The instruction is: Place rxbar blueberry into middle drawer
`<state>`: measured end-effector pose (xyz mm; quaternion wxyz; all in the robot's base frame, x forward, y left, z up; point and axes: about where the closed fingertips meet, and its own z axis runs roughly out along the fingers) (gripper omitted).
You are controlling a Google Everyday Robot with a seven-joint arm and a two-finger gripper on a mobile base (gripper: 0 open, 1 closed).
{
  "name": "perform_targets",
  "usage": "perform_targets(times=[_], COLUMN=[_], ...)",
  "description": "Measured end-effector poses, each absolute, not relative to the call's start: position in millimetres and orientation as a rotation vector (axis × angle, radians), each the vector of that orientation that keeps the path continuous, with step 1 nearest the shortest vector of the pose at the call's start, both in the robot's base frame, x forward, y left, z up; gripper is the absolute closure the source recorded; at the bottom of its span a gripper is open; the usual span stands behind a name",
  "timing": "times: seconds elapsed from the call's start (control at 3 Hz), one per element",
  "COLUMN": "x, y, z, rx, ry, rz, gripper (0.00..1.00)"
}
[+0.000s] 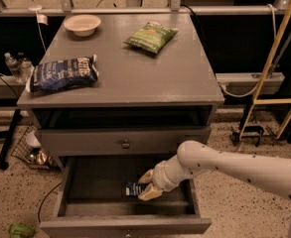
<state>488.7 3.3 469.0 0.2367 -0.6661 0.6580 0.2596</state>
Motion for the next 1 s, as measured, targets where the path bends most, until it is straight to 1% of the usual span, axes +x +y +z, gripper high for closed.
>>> perform_targets(times=[0.33, 1.0], x=[487.0, 484.2], y=[3.5, 6.7], z=[467.6, 465.3], rx=[-1.828, -1.833], ry=[1.806, 1.803], rz=[0.716, 0.727], gripper=[0.82, 0.19])
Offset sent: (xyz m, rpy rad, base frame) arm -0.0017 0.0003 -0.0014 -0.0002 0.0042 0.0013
